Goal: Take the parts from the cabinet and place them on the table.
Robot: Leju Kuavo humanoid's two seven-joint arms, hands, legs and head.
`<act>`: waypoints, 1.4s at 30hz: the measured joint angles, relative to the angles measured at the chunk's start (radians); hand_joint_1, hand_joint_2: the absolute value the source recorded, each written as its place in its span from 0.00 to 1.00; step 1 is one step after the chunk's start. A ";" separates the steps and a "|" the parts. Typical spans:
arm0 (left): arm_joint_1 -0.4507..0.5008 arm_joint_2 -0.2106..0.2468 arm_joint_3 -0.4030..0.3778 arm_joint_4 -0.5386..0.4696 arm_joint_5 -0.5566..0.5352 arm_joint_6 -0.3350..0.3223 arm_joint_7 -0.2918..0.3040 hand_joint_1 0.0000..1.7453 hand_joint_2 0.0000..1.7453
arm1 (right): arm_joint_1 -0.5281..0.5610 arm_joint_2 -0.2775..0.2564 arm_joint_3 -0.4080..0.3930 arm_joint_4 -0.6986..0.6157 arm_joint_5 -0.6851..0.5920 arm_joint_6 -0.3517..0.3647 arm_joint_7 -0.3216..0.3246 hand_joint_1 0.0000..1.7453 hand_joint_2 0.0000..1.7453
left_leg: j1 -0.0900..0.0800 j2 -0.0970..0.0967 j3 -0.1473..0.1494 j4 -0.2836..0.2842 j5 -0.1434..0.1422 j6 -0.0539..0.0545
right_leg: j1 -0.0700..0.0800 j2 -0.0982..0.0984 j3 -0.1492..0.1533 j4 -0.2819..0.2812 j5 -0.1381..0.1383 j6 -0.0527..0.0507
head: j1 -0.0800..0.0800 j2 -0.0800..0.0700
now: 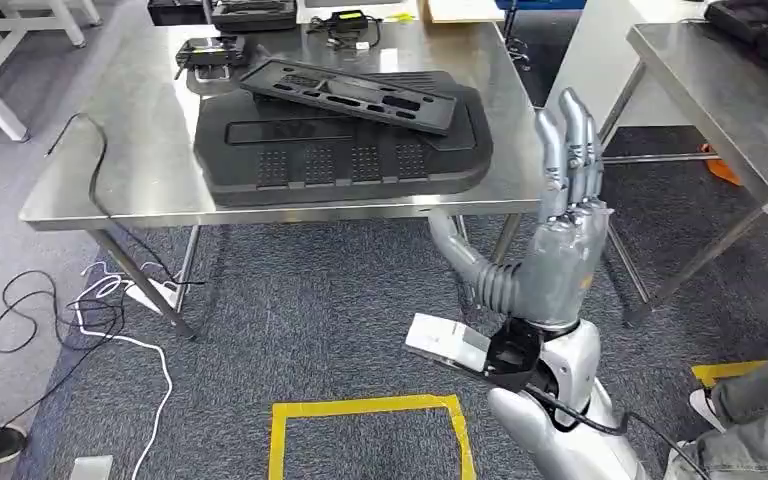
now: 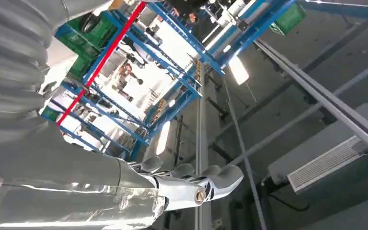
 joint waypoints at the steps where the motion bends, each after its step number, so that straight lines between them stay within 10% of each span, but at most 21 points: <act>1: 0.001 0.000 0.000 0.000 -0.001 0.000 0.000 0.00 0.00 | 0.001 0.000 0.000 0.000 0.000 0.000 0.000 0.00 1.00 | -0.002 0.001 -0.013 0.001 0.009 0.001 | 0.000 0.000 -0.027 0.089 -0.052 0.003 | 0.000 0.000; 4: 0.001 0.000 0.000 0.000 -0.002 0.000 0.000 0.00 0.00 | 0.002 0.000 -0.004 0.000 0.000 0.000 0.003 0.00 1.00 | -0.002 0.001 -0.046 0.009 0.027 -0.002 | 0.000 0.000 -0.014 0.149 -0.039 0.007 | 0.002 0.000; 6: 0.000 -0.001 0.000 0.000 -0.002 0.000 0.000 0.00 0.00 | 0.001 0.000 -0.005 0.000 0.000 0.000 0.003 0.00 1.00 | 0.000 0.000 -0.063 0.021 0.033 -0.008 | -0.002 -0.001 0.096 -0.013 0.033 0.004 | 0.004 0.000; 8: 0.000 -0.002 0.000 0.000 -0.003 0.000 0.000 0.00 0.00 | -0.003 0.000 -0.006 0.000 0.000 0.000 0.003 0.00 1.00 | -0.006 0.000 -0.078 0.036 0.038 -0.016 | 0.004 0.001 0.182 -0.162 0.031 -0.002 | 0.010 0.000; 12: 0.001 -0.002 0.000 0.000 0.000 0.000 0.000 0.00 0.00 | -0.004 0.000 -0.006 0.000 -0.005 0.000 0.003 0.00 1.00 | -0.009 -0.001 -0.087 0.037 0.060 -0.041 | 0.000 0.004 0.159 -0.162 0.052 -0.027 | 0.008 0.000; 16: 0.000 -0.001 0.000 0.000 0.009 0.000 0.000 0.00 0.00 | -0.016 0.001 -0.005 0.000 -0.006 0.000 -0.002 0.00 1.00 | 0.000 -0.006 -0.157 0.233 -0.110 -0.063 | -0.003 -0.003 0.118 -0.163 0.084 -0.050 | -0.009 0.000; 18: 0.000 -0.001 0.000 0.000 0.011 0.000 0.000 0.00 0.00 | -0.017 0.001 -0.005 0.001 -0.006 0.000 -0.003 0.00 1.00 | 0.000 -0.006 -0.179 0.343 -0.143 -0.067 | -0.001 -0.006 0.097 -0.156 0.096 -0.050 | -0.010 0.000; 20: 0.000 -0.001 0.000 0.000 0.016 0.000 0.000 0.00 0.00 | -0.018 0.001 -0.005 0.002 -0.006 0.000 -0.004 0.00 1.00 | 0.000 -0.006 -0.115 0.276 -0.092 -0.062 | -0.001 -0.007 0.078 -0.147 0.103 -0.046 | -0.010 0.000; 23: -0.001 -0.001 0.000 0.000 0.018 0.000 0.000 0.00 0.00 | -0.023 0.001 -0.006 0.002 -0.006 0.000 -0.005 0.00 1.00 | -0.004 -0.009 0.039 0.023 -0.049 -0.046 | 0.003 -0.007 0.065 -0.138 0.112 -0.036 | -0.011 0.000; 27: 0.000 -0.002 0.000 0.000 0.022 0.000 0.000 0.00 0.00 | -0.028 0.001 -0.005 0.002 -0.006 0.000 -0.006 0.00 1.00 | -0.009 -0.009 0.028 0.014 -0.029 -0.030 | 0.002 -0.008 0.063 -0.138 0.130 -0.012 | -0.009 0.000; 30: -0.001 -0.003 0.000 0.000 0.027 0.000 -0.002 0.00 0.00 | -0.031 0.002 -0.005 0.003 -0.006 0.000 -0.006 0.00 1.00 | -0.002 -0.001 0.004 0.006 -0.003 -0.001 | 0.000 -0.001 0.019 -0.034 0.026 -0.003 | 0.001 0.000; 33: 0.001 -0.003 0.000 0.000 0.028 0.000 -0.002 0.00 0.00 | -0.030 0.002 -0.005 0.004 -0.006 0.000 -0.006 0.00 1.00 | -0.006 0.000 -0.033 0.017 0.014 0.000 | 0.000 0.000 -0.042 0.166 -0.068 0.005 | 0.003 0.000; 35: 0.001 -0.003 0.000 0.000 0.028 0.000 -0.002 0.00 0.00 | -0.030 0.002 -0.005 0.006 -0.005 0.000 -0.004 0.00 1.00 | -0.006 0.000 -0.055 0.029 0.021 -0.002 | 0.000 -0.001 0.009 0.114 -0.022 0.003 | 0.005 0.000; 37: 0.001 -0.003 0.000 0.000 0.028 0.000 -0.003 0.00 0.00 | -0.031 0.002 -0.005 0.006 -0.003 0.000 -0.003 0.00 1.00 | -0.006 0.000 -0.067 0.042 0.025 -0.006 | 0.000 -0.001 0.126 -0.070 0.046 -0.004 | 0.008 0.000; 38: 0.000 -0.003 0.000 0.000 0.028 0.000 -0.003 0.00 0.00 | -0.032 0.002 -0.005 0.006 -0.003 0.000 -0.003 0.00 1.00 | -0.006 0.000 -0.074 0.047 0.027 -0.010 | 0.001 -0.001 0.161 -0.141 0.024 -0.009 | 0.009 0.000; 42: 0.001 -0.004 0.000 0.000 0.028 0.000 -0.003 0.00 0.00 | -0.030 0.002 -0.005 0.006 -0.002 0.000 0.000 0.00 1.00 | -0.006 -0.001 -0.078 0.044 0.049 -0.037 | 0.012 0.005 0.148 -0.143 0.050 -0.024 | 0.008 0.000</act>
